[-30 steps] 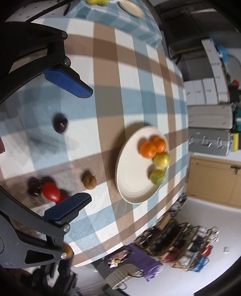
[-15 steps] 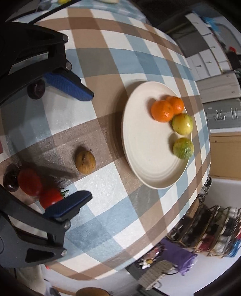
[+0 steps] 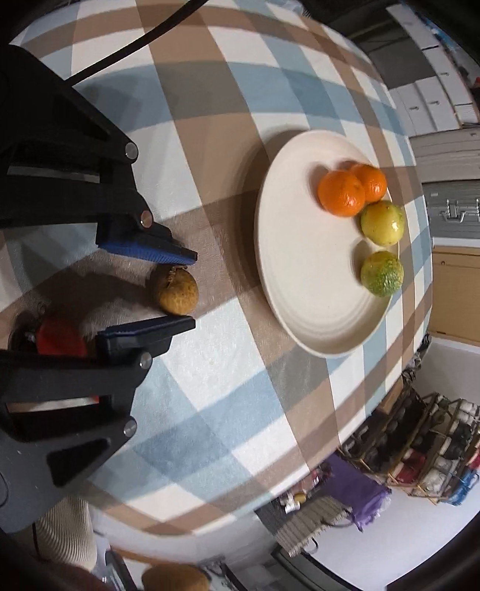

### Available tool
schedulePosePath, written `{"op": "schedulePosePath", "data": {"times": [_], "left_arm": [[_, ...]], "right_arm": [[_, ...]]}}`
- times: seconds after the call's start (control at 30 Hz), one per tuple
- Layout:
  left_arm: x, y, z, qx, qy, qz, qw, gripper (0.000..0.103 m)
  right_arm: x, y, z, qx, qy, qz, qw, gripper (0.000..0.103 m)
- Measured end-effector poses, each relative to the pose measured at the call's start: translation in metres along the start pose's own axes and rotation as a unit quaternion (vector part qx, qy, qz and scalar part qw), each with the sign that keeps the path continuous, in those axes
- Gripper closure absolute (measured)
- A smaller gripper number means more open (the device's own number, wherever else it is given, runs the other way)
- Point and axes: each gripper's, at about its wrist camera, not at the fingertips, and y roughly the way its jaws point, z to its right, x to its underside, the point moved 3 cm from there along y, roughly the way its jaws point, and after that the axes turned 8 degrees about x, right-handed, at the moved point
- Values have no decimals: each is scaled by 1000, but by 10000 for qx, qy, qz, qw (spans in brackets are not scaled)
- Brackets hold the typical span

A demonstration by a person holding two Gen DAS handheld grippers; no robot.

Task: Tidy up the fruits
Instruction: 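Carry both brown fruits over the white plate and open both grippers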

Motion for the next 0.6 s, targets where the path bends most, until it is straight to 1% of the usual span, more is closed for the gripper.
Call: {"op": "schedulePosePath", "data": {"times": [0.1,0.37,0.5,0.6], "left_arm": [[-1,-7,4,-102,138,129,9998,78],[-2,-37,13,-80,229,512,9984,78],[-5,-54,10,-21,151,713,9973,78],[-10,-67,2,199,7,848,9962,78]], "right_arm": [[0,0,0,-4,-11,-3,10000,74],[2,4,5,68,14,-56,10000,74],[2,8,6,126,38,-67,9999,74],[2,14,5,166,40,-108,9998,74]]}}
